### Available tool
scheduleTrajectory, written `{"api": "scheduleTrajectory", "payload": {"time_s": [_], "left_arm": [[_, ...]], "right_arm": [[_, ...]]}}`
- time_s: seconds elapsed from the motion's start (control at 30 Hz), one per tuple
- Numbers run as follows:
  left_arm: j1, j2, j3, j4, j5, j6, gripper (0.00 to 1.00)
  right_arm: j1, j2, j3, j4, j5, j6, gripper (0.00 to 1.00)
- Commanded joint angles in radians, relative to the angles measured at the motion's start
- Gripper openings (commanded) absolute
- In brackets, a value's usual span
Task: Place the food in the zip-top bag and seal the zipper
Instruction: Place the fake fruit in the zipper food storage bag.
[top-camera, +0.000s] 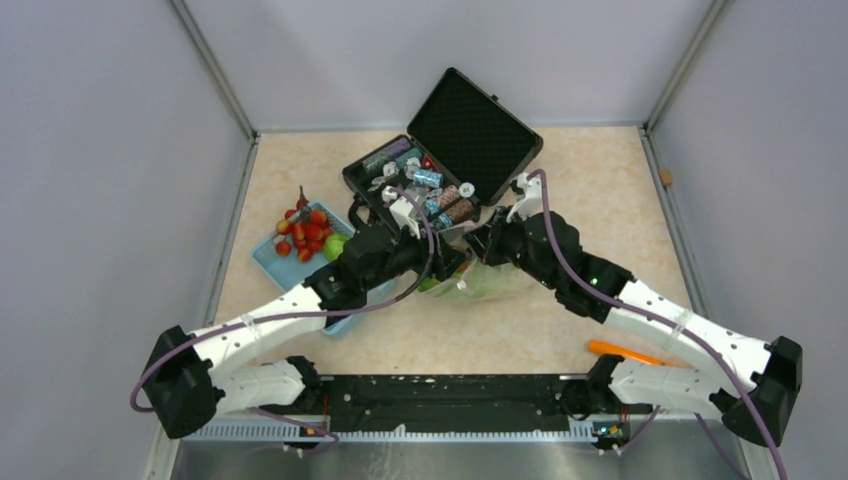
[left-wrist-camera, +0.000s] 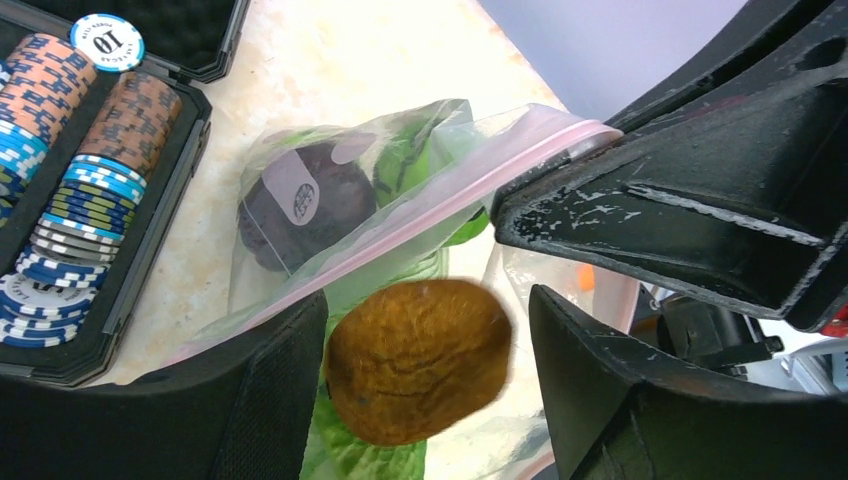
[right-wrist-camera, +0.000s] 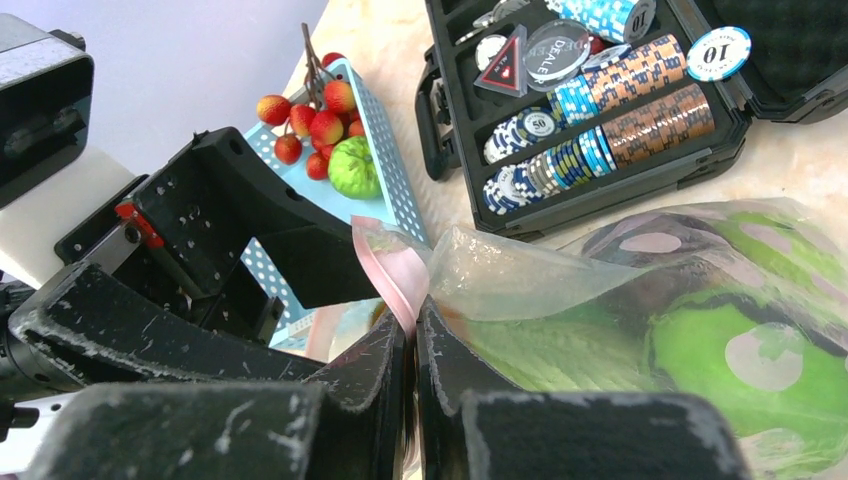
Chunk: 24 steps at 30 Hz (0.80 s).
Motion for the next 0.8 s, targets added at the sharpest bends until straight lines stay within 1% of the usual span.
{"api": "scheduleTrajectory", "payload": {"time_s": [0.0, 0.3, 0.4, 0.5, 0.57, 0.6, 0.63, 0.7, 0.73, 0.77], "left_arm": [[-0.008, 0.000, 0.046, 0.008, 0.020, 0.024, 0.75], [-0.011, -0.059, 0.026, -0.017, -0.028, 0.043, 0.80], [-0.011, -0.093, 0.018, -0.018, -0.021, 0.051, 0.83], [-0.011, -0.148, -0.001, -0.006, -0.018, 0.055, 0.88], [-0.011, -0.194, -0.021, -0.005, -0.052, 0.059, 0.94], [-0.011, -0.225, -0.032, -0.010, -0.073, 0.062, 0.96], [-0.010, -0.251, -0.041, -0.014, -0.104, 0.065, 0.97], [-0.010, -0.301, -0.065, -0.024, -0.180, 0.065, 0.99], [-0.010, -0.326, -0.078, -0.024, -0.214, 0.064, 0.99], [-0.010, -0.349, -0.092, -0.024, -0.246, 0.063, 0.99]], "right_arm": [[0.004, -0.026, 0.007, 0.080, -0.010, 0.019, 0.05], [0.002, -0.063, -0.030, 0.099, 0.050, 0.031, 0.05], [0.001, -0.064, -0.016, 0.069, 0.095, -0.004, 0.05], [0.002, -0.065, 0.028, -0.045, 0.276, -0.085, 0.05], [0.002, -0.069, 0.067, -0.125, 0.420, -0.128, 0.05], [-0.002, -0.078, 0.087, -0.150, 0.451, -0.142, 0.05], [-0.012, -0.097, 0.099, -0.150, 0.435, -0.165, 0.05], [-0.023, -0.142, 0.114, -0.106, 0.348, -0.224, 0.05], [-0.022, -0.154, 0.127, -0.085, 0.278, -0.265, 0.05], [-0.023, -0.153, 0.153, -0.083, 0.203, -0.356, 0.05]]}}
